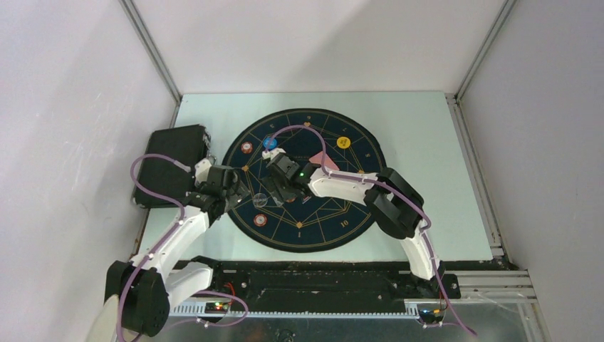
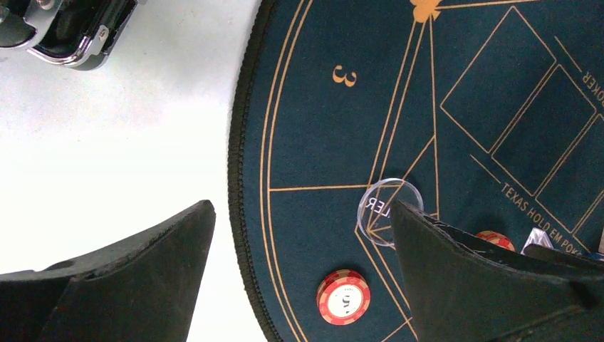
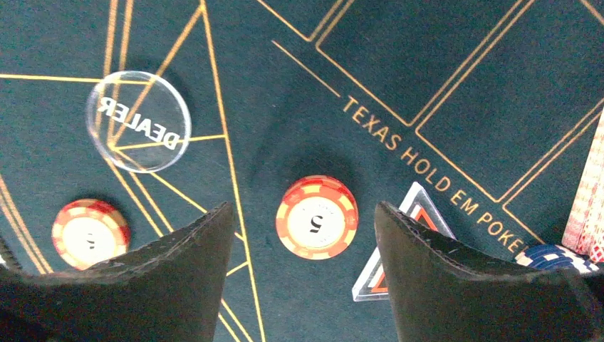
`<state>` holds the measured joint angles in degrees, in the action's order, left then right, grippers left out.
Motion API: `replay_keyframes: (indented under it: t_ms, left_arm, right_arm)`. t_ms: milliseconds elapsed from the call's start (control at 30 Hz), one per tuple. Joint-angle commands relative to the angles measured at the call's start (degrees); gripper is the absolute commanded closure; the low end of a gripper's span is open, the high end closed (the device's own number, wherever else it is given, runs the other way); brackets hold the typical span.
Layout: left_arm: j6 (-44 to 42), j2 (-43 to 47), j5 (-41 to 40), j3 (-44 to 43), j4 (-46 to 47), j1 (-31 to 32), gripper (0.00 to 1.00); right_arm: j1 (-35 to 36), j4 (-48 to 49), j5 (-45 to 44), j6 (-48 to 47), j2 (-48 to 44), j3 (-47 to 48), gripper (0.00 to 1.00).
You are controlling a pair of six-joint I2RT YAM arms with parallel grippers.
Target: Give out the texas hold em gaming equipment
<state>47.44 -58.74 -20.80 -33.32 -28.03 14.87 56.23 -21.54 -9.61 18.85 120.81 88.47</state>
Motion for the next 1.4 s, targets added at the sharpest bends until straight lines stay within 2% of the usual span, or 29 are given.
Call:
replay_keyframes:
  t_ms: [0,267,500,667,967,1367]
  left_arm:
    - [-0.38,0.55,-2.32,0.27,1.55,0.24,0.00]
    - [-0.76,0.29,-1.73,0.41,2.04,0.24,0.00]
    - [-0.97,0.23,-1.37,0.54,2.36,0.24,0.00]
    - [-1.15,0.04,-0.96,0.53,2.51,0.26,0.00]
    - [-1.21,0.28,-0.86,0.46,2.48,0.24,0.00]
    - [-1.29,0.34,-0.58,0.54,2.52,0.24,0.00]
  right_arm:
    - [-0.14,-0.75,-2.94,0.61,1.74,1.22,0.27]
    - [-0.14,-0.52,-2.69,1.08,2.55,-0.54,0.44]
    - [0.20,-0.69,-1.57,2.79,1.91,-3.21,0.54]
    - [-0.09,-0.51,-1.19,3.86,1.96,-4.51,0.64]
    - [-0.10,1.82,-3.84,3.40,-3.47,-6.36,1.00]
    - [0.67,4.99,-4.21,0.68,-10.81,-7.17,1.00]
